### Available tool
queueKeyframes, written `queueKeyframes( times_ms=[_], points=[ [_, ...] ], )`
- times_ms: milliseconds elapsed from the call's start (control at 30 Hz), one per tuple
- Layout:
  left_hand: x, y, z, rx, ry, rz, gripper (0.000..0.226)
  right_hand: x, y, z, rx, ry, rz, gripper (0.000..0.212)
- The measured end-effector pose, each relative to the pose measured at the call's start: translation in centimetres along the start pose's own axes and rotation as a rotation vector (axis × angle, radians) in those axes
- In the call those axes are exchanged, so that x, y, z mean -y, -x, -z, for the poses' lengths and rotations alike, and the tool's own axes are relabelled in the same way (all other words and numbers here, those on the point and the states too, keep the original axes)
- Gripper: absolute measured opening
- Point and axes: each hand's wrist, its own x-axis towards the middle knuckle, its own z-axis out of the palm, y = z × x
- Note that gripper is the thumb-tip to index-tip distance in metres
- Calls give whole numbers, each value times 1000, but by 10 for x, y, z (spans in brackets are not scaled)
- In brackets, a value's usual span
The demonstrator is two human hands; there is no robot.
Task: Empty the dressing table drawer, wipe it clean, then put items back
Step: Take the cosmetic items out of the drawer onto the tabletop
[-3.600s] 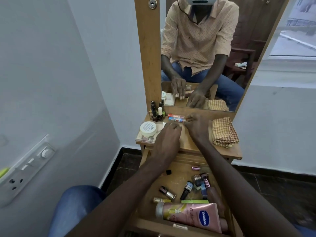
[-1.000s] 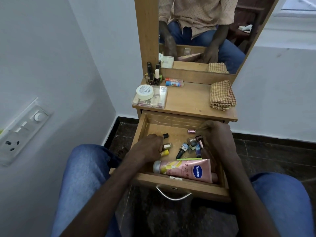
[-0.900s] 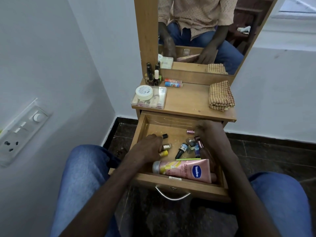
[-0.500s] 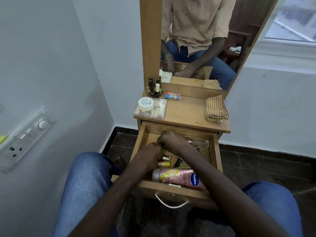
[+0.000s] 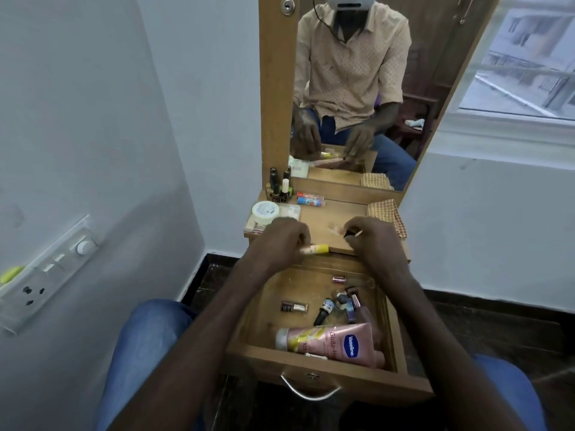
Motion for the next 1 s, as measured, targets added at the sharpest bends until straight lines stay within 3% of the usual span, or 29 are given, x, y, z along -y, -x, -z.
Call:
queueKeyframes(
  times_ms=[167, 567, 1000],
  points=[
    [-1, -67, -3, -108, -58, -32, 26, -16, -23, 5, -150, -8, -128, 18],
    [27, -116, -21, -93, -169, -82, 15, -20, -57, -55, -23, 118, -18, 12],
    [37, -121, -24, -187, -274, -56, 16, -18, -74, -79, -29, 122, -25, 13]
  ],
)
